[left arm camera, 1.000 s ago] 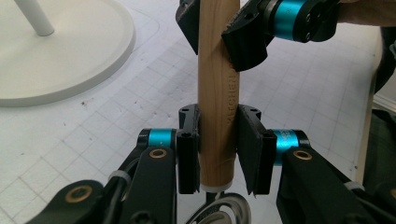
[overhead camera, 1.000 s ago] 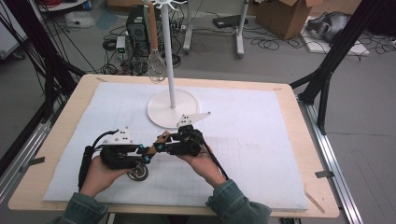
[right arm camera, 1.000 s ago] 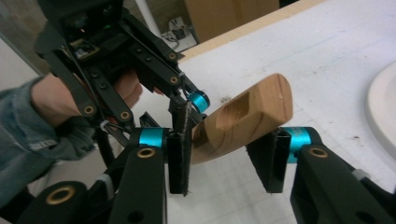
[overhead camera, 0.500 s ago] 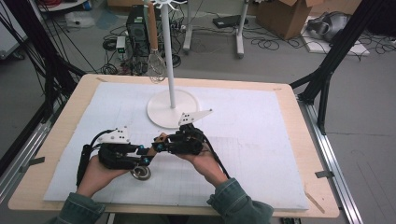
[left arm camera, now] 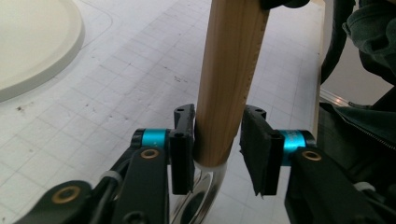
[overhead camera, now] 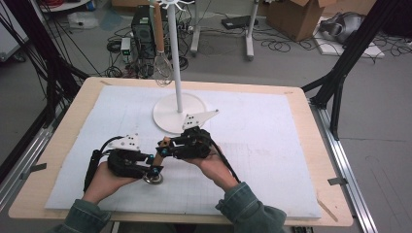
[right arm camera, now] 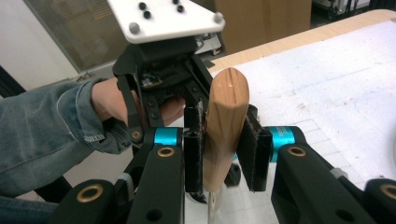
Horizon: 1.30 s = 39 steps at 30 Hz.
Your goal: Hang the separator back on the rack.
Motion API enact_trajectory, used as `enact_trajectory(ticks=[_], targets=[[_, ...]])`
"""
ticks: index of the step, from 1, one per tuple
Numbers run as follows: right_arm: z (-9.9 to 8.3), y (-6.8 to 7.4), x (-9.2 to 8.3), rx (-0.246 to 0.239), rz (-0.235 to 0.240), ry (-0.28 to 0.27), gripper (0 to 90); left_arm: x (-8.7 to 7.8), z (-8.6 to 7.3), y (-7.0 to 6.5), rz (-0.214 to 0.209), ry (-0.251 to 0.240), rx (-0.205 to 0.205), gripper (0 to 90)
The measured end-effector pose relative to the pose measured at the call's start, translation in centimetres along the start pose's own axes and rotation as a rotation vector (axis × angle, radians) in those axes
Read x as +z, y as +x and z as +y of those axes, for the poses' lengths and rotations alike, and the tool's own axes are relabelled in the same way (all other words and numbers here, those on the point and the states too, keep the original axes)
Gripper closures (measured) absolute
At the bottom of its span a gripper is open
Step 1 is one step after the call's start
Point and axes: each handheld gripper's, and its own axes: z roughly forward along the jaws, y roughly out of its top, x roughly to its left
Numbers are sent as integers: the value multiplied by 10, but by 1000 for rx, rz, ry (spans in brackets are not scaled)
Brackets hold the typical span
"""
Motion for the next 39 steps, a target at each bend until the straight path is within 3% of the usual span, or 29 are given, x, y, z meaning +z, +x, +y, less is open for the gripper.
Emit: enact_trajectory(ticks=[5,7,10,20,26,31,39], targets=[[5,5,-2,-24,-10,-14,721,0,5,-3,-3,-21,15,708],[5,6,-3,-24,-28,-24,606,-1,7,-3,0,-36,13,710],[3,6,-3,-23,-40,-25,581,-3,9,-4,10,-64,4,711],[-7,8,5,-26,-64,-58,634,-6,14,-6,49,-123,-15,711],[-10,9,10,-22,-73,-67,713,-4,14,-6,47,-136,-20,710],[-10,7,10,-21,-60,-65,723,-6,10,-5,38,-158,-18,702],[-8,-6,-1,-11,-53,-66,725,-20,4,-4,90,-177,-11,535]])
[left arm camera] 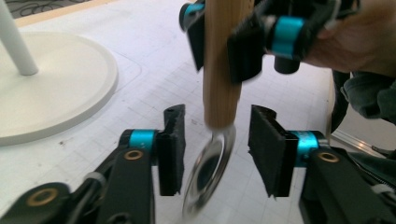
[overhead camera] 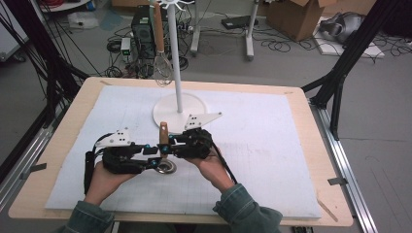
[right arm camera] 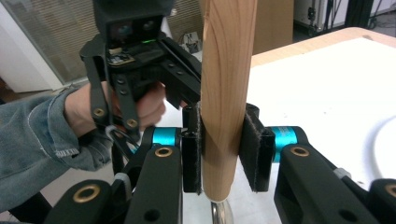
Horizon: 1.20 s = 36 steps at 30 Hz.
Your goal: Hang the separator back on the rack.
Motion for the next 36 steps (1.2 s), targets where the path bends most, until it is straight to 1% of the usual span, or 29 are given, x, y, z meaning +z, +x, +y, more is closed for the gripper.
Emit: enact_trajectory(ticks=[2,5,6,8,11,14,19,28,32,34,36], targets=[[1,-3,-4,11,-5,2,725,-4,-2,1,14,-5,2,513],[4,-8,-9,9,-3,14,725,-9,-4,3,48,1,1,456],[6,-9,-10,9,0,20,725,-11,-5,4,53,-2,1,449],[8,-11,-13,9,1,25,725,-13,-7,5,76,-4,0,418],[13,-15,-17,7,4,29,725,-17,-11,8,99,-5,-14,373],[19,-18,-23,8,8,35,724,-20,-15,12,118,-9,-20,348],[29,-24,-29,-2,15,44,725,-24,-20,17,146,-9,-34,316],[47,-32,-40,-16,-2,66,725,-30,-28,28,182,-5,-60,243],[54,-36,-43,-24,-5,63,725,-32,-31,33,199,-3,-71,189],[57,-37,-44,-22,-3,61,725,-33,-34,34,209,-1,-72,185],[60,-39,-45,-31,-6,62,725,-33,-36,35,212,3,-78,166]])
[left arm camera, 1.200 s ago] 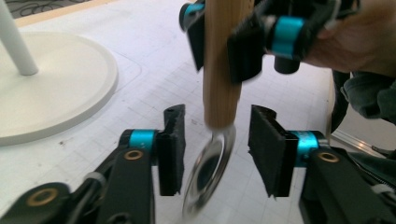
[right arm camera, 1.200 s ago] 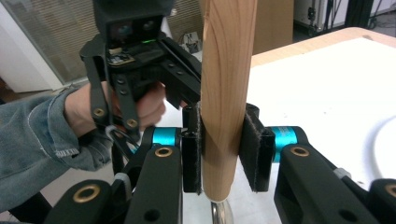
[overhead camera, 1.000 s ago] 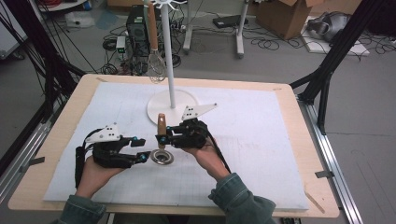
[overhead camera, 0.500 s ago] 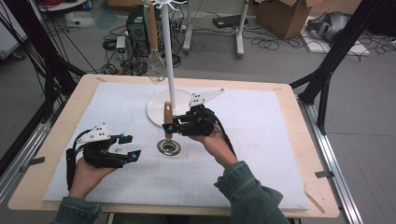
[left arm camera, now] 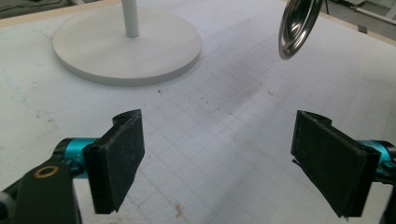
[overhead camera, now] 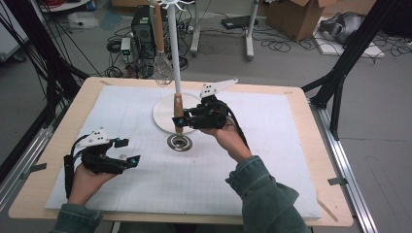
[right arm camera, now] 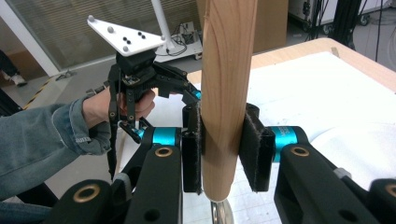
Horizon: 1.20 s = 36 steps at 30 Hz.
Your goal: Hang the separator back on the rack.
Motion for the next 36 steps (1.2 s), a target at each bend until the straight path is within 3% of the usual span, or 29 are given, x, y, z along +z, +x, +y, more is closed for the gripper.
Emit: enact_trajectory(ticks=[19,36], targets=[[33,-13,-13,-18,-26,-13,724,-4,-5,5,61,2,-6,70],[49,-17,-19,-30,-29,-16,724,-5,-6,5,73,13,-3,64]])
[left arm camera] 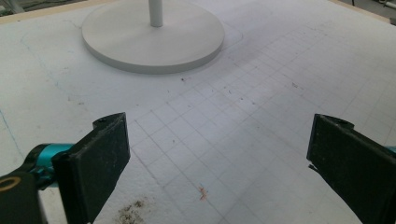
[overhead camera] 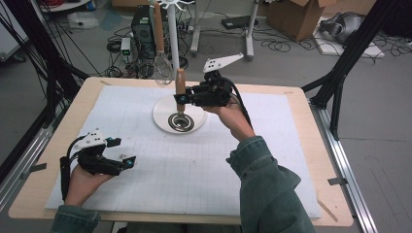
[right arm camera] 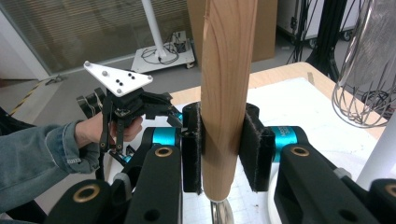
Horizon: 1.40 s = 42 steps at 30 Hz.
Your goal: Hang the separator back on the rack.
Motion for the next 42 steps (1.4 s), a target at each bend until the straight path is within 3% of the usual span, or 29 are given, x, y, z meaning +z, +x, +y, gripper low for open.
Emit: enact_trajectory(ticks=[42], targets=[[57,-10,8,-43,7,-11,724,-10,0,3,35,-14,1,61]])
